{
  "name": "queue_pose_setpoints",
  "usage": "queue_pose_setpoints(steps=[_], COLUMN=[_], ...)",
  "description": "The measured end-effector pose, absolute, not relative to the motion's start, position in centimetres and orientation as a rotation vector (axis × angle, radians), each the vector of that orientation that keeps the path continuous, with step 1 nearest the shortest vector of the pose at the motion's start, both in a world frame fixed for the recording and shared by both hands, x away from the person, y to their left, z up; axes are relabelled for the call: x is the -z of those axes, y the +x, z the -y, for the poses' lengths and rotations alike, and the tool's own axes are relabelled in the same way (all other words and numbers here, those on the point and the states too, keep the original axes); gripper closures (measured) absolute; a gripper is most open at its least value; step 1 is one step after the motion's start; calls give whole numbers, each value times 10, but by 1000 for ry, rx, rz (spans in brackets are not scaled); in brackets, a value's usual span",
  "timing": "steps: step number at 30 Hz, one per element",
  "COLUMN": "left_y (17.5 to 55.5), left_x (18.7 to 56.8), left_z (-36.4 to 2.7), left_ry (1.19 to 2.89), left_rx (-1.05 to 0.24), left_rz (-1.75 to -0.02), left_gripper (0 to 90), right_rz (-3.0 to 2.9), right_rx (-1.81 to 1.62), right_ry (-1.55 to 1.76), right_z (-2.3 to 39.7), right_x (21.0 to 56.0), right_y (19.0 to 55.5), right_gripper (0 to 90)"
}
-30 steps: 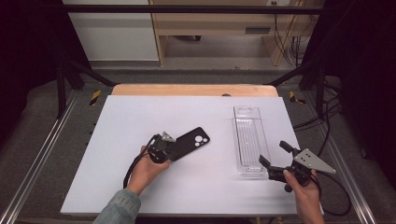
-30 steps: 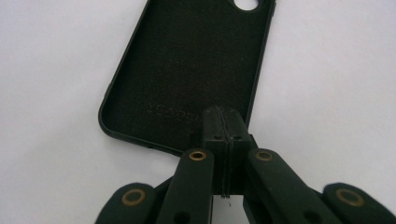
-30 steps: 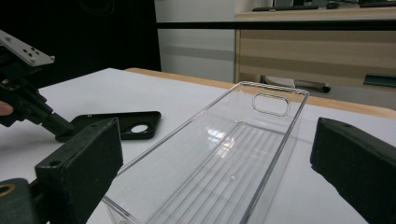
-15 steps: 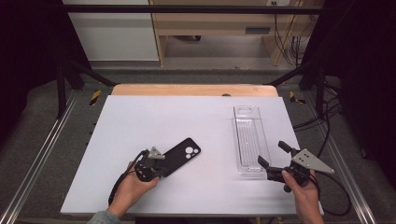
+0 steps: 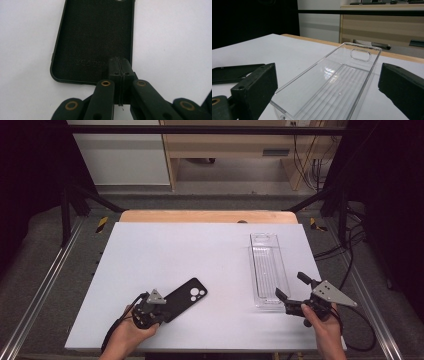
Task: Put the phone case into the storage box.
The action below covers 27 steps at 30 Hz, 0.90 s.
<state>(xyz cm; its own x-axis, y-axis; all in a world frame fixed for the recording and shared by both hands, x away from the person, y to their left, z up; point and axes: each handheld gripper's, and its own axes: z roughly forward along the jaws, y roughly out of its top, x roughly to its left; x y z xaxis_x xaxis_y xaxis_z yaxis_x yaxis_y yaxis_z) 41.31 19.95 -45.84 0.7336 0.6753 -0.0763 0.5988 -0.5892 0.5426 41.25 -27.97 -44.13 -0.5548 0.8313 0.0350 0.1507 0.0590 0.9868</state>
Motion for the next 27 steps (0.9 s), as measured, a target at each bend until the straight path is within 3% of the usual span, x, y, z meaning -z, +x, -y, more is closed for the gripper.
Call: queue_pose_setpoints(steps=[27], left_y=[399], left_x=[459], left_z=[-208], left_ry=[2385], left_rx=[-187], left_rz=[-964], left_gripper=[900], right_rz=[-1771], right_rx=[-1541], right_ry=[985], right_z=[281], right_x=[442], right_y=[413], right_gripper=[27])
